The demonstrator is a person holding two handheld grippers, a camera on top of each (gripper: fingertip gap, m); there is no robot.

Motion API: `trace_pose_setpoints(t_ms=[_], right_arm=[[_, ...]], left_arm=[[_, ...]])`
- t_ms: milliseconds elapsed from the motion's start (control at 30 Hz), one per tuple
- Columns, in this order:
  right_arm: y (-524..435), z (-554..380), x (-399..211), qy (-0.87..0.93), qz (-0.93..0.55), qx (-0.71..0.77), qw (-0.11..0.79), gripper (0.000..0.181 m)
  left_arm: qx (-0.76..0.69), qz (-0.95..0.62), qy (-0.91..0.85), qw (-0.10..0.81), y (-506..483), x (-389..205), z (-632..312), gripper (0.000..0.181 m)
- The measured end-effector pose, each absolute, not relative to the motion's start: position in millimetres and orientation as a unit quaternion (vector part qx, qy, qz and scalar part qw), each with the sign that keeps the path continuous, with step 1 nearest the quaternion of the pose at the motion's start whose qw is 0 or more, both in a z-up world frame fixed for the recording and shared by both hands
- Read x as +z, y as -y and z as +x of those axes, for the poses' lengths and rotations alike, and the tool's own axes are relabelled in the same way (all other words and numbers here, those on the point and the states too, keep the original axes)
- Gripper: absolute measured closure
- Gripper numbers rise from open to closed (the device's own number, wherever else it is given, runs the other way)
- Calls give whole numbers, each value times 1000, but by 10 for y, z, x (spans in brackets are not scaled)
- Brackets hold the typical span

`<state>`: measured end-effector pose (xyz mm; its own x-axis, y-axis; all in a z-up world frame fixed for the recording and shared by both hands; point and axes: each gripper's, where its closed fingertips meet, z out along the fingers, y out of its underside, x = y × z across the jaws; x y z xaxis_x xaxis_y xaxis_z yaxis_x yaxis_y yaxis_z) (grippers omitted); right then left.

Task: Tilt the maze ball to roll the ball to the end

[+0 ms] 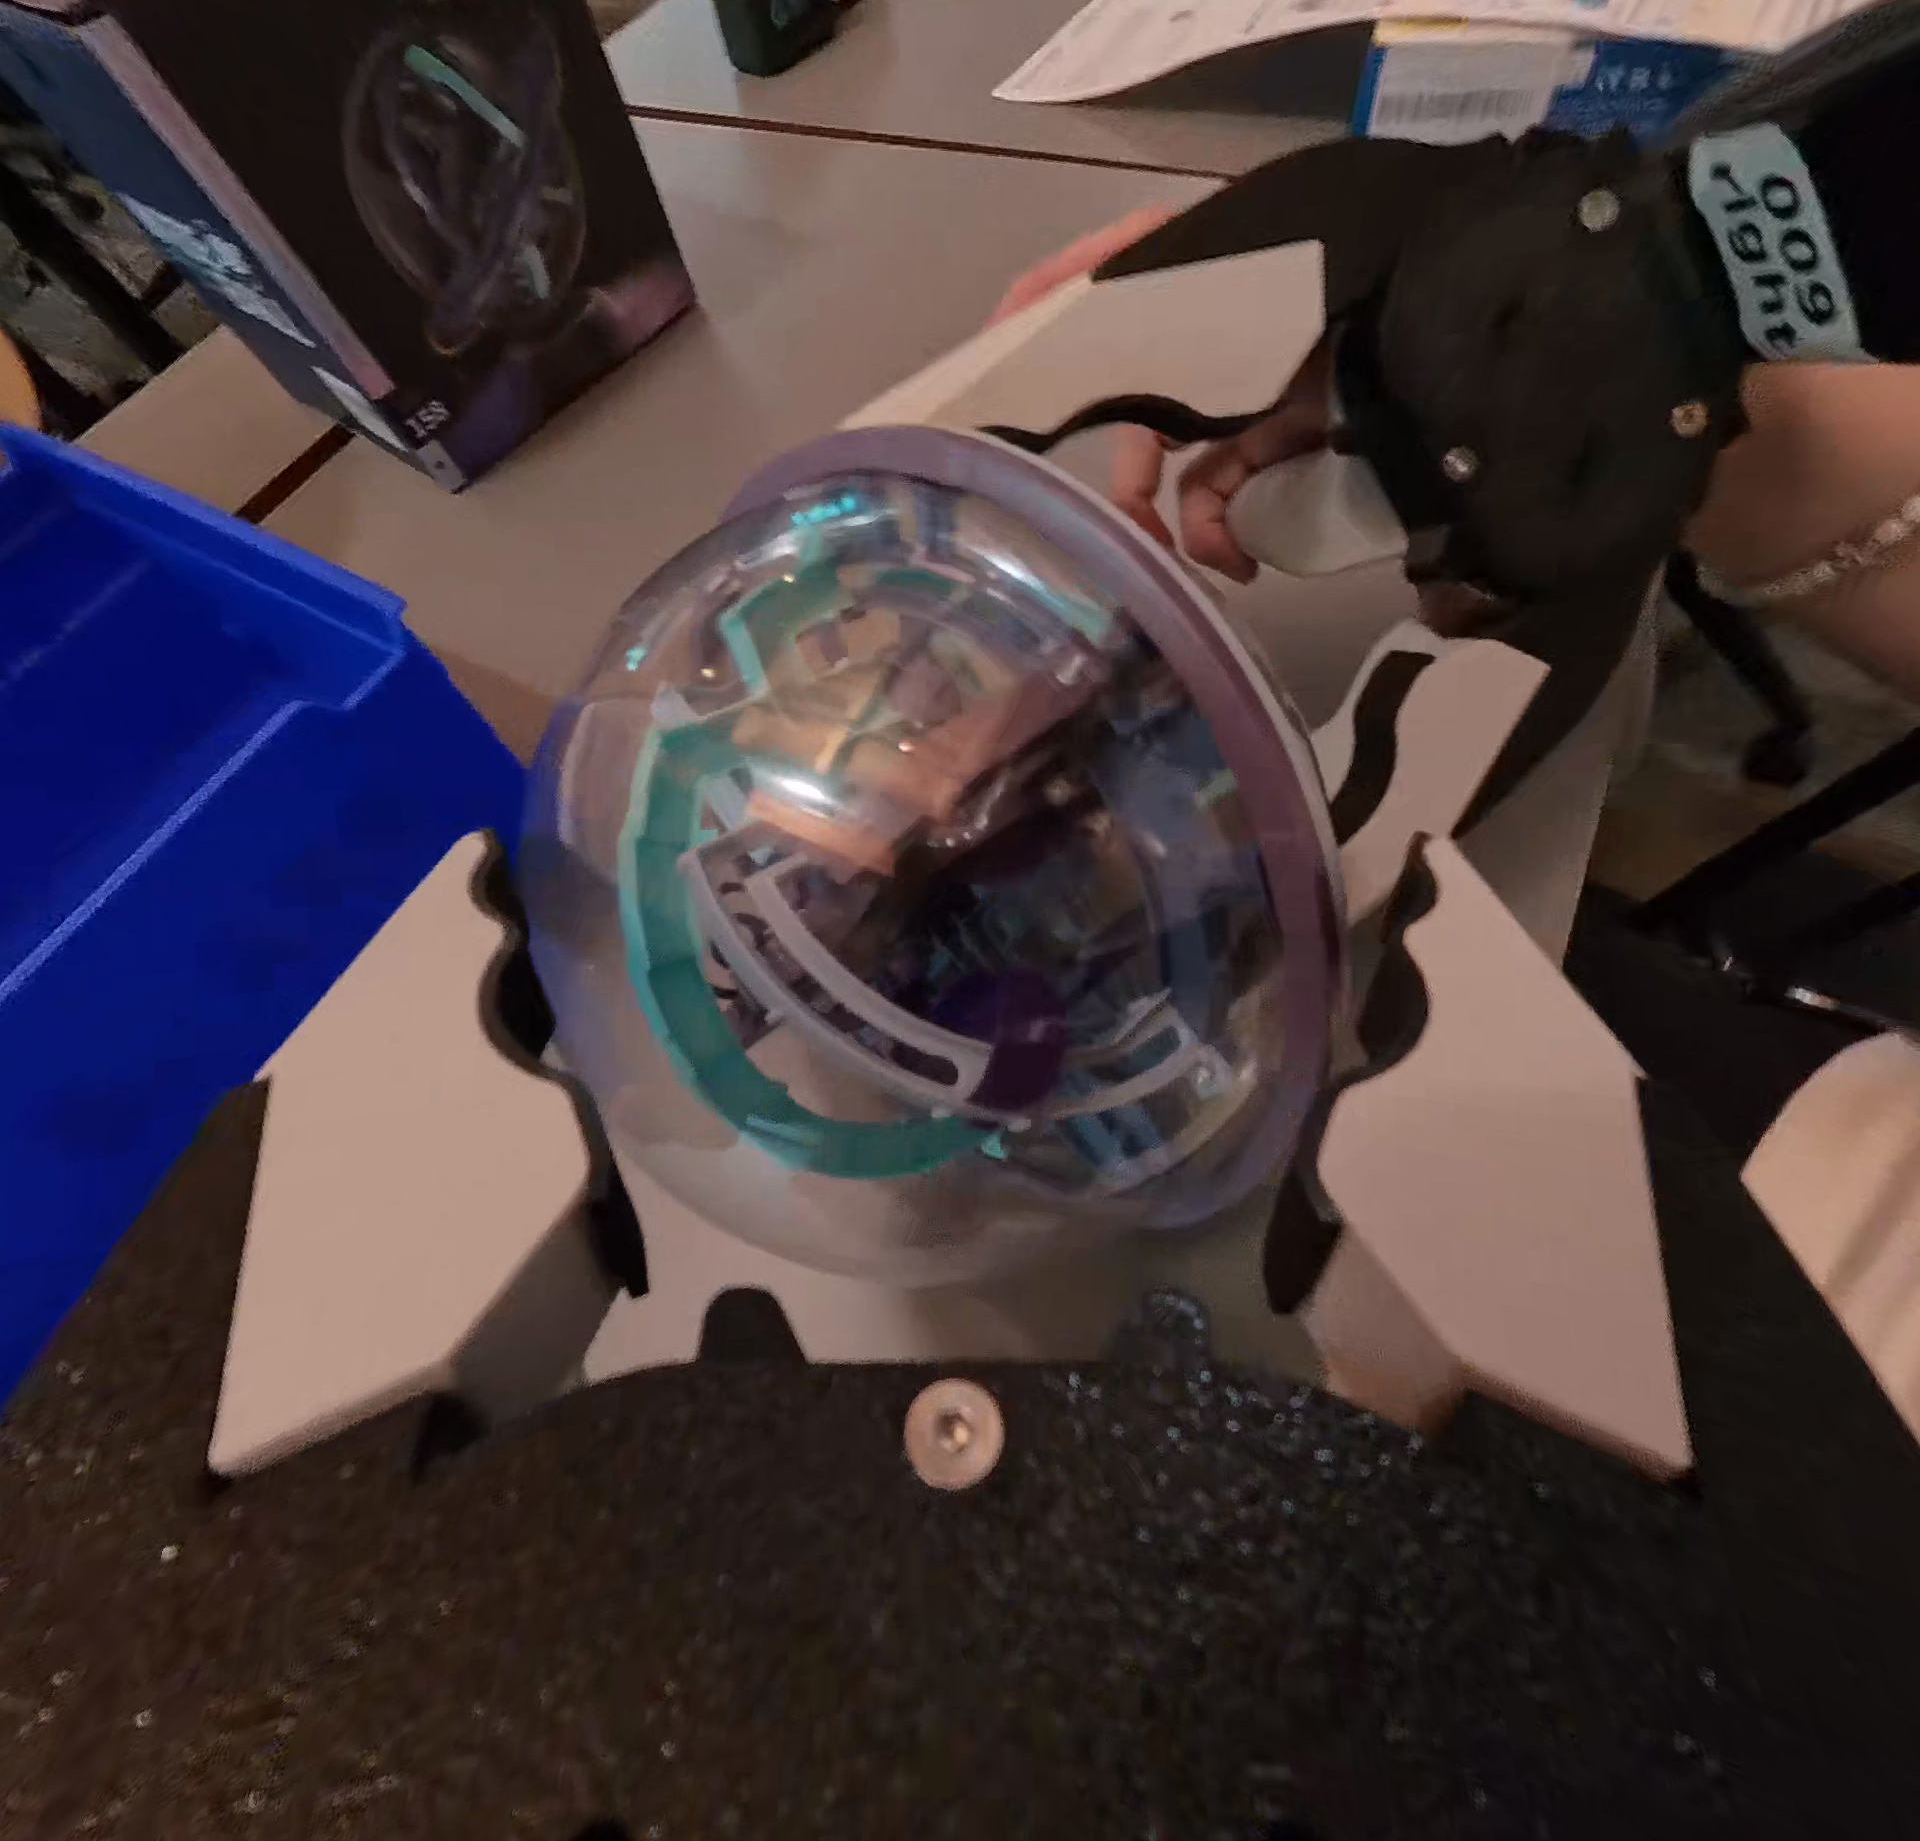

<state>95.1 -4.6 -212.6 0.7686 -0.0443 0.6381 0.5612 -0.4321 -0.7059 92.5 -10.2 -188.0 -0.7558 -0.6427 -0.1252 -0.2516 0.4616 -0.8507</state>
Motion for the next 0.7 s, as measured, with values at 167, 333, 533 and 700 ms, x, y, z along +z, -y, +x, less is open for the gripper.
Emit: trace_pose_setpoints(t_ms=[167,333,533,700], right_arm=[[28,1056,-2164,173,-797,-289,502,29],[-30,977,-2105,206,-788,-273,513,36],[-82,963,-2089,207,-783,-271,520,39],[-86,995,-2168,171,-777,-289,532,28]], left_arm=[[-419,-160,-866,219,28,-1878,826,27],[-403,26,-875,267,-187,-1679,821,53],[-338,46,-917,207,-300,-2050,924,35],[-352,34,-907,230,-185,-2052,917,32]])
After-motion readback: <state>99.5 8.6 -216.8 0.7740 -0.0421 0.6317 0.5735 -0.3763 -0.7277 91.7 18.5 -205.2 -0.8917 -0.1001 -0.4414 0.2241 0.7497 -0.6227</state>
